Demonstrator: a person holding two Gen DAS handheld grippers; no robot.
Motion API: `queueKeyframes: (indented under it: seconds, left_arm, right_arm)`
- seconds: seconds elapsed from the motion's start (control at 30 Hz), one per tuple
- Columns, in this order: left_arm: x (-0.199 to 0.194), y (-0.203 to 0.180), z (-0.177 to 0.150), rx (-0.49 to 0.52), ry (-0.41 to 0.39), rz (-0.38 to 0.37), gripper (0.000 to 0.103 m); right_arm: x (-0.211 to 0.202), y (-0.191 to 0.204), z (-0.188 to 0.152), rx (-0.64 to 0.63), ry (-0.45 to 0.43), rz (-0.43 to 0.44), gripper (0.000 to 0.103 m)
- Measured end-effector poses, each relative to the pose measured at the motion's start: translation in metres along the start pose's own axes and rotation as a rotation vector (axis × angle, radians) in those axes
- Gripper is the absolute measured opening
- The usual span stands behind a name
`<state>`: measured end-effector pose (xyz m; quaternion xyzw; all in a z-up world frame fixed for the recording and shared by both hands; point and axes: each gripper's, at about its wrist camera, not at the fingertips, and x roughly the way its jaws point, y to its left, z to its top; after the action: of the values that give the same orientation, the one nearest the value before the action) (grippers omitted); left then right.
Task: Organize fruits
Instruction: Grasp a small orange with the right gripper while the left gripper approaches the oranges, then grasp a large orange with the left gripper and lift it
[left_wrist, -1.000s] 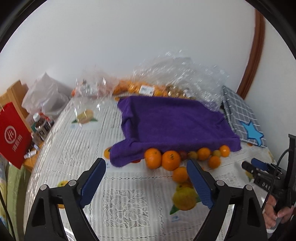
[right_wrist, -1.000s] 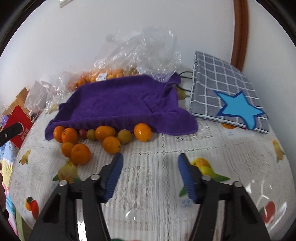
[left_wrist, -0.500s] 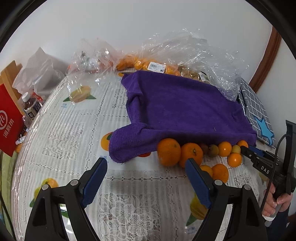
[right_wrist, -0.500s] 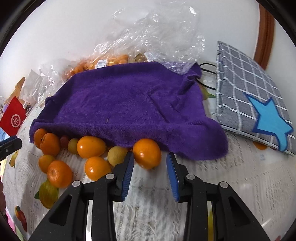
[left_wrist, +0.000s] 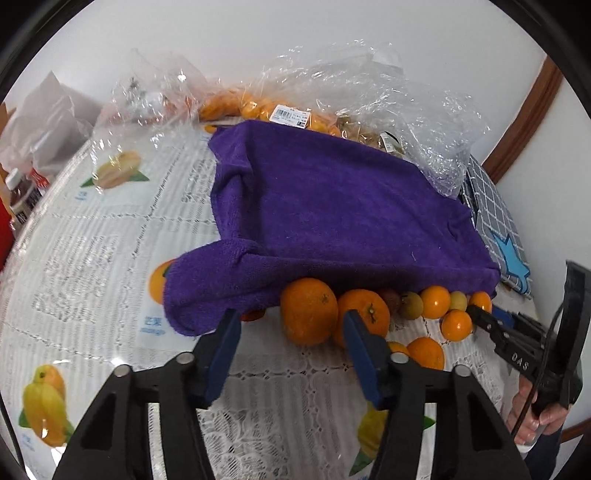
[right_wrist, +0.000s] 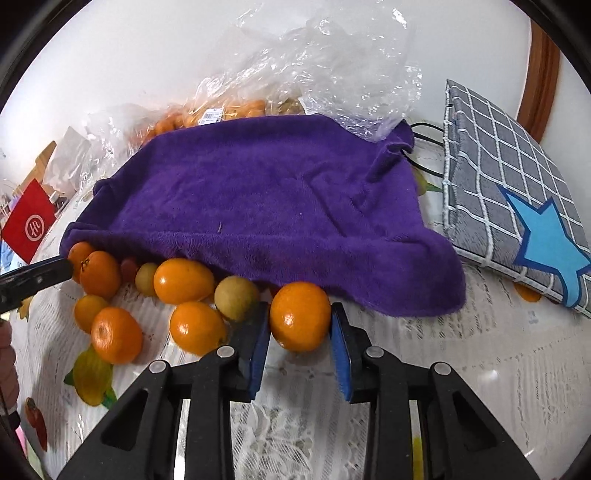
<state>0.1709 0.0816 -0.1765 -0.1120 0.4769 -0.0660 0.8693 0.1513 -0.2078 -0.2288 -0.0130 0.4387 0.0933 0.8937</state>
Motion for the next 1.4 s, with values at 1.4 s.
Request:
queueKeyframes:
  seconds: [1.4]
  left_arm:
    - [-0.007, 0.007, -0.004, -0.011, 0.005, 0.013, 0.03]
  right_arm:
    - [-0.027, -0.009, -0.019, 0.057, -0.002, -0.016, 0.032]
